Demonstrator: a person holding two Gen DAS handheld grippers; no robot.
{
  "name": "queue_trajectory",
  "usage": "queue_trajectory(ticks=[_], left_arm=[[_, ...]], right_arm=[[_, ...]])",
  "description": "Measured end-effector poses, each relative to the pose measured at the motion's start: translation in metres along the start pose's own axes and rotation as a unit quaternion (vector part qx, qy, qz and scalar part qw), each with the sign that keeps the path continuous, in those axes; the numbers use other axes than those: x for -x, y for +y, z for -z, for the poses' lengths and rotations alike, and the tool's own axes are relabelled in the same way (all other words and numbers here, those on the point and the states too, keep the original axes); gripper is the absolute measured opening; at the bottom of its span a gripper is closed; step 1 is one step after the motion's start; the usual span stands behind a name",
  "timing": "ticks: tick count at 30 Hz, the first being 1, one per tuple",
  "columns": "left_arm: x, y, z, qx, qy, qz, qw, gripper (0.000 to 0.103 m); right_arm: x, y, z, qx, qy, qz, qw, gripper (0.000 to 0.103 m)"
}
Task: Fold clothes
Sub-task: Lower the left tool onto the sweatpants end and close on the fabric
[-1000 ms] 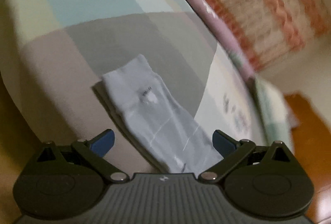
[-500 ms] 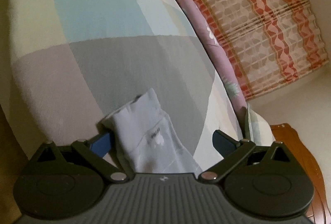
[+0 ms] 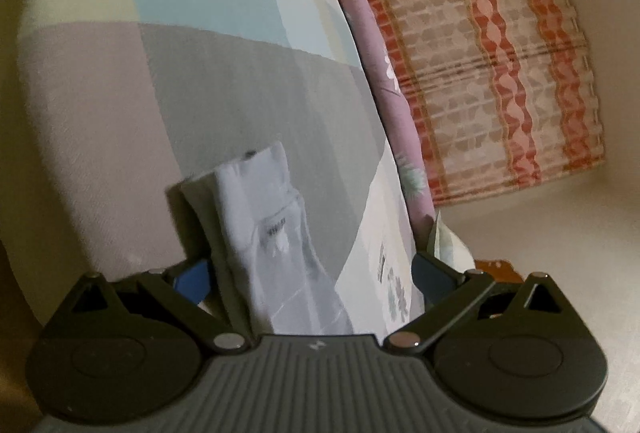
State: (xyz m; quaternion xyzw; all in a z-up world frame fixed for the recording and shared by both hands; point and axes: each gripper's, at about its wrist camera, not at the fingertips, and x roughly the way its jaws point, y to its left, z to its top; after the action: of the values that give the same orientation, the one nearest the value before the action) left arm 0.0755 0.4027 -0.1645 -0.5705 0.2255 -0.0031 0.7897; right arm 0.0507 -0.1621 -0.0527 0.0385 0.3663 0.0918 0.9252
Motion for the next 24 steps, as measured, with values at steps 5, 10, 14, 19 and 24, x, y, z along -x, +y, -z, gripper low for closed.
queue_trajectory(ticks=[5,10,14,19,24], left_arm=[[-0.004,-0.004,0.003,-0.009,0.001,-0.003,1.0,0.101],[-0.009,-0.008,0.01,-0.046,0.033,0.006,0.9984,0.1],[-0.008,-0.007,-0.002,-0.039,-0.006,-0.015,0.9991,0.099],[-0.01,-0.019,0.0,-0.101,-0.021,-0.056,0.9931,0.095],[-0.006,-0.031,0.004,-0.153,-0.026,-0.13,0.9792,0.033]], right_arm=[[0.004,0.003,0.0,0.006,-0.005,-0.002,1.0,0.103],[0.004,0.004,-0.002,0.002,-0.004,-0.005,1.0,0.103],[0.003,0.008,-0.004,0.008,-0.005,-0.012,1.0,0.103],[0.003,0.011,-0.002,0.014,-0.003,-0.014,1.0,0.103],[0.004,0.005,-0.001,0.005,-0.005,-0.01,1.0,0.103]])
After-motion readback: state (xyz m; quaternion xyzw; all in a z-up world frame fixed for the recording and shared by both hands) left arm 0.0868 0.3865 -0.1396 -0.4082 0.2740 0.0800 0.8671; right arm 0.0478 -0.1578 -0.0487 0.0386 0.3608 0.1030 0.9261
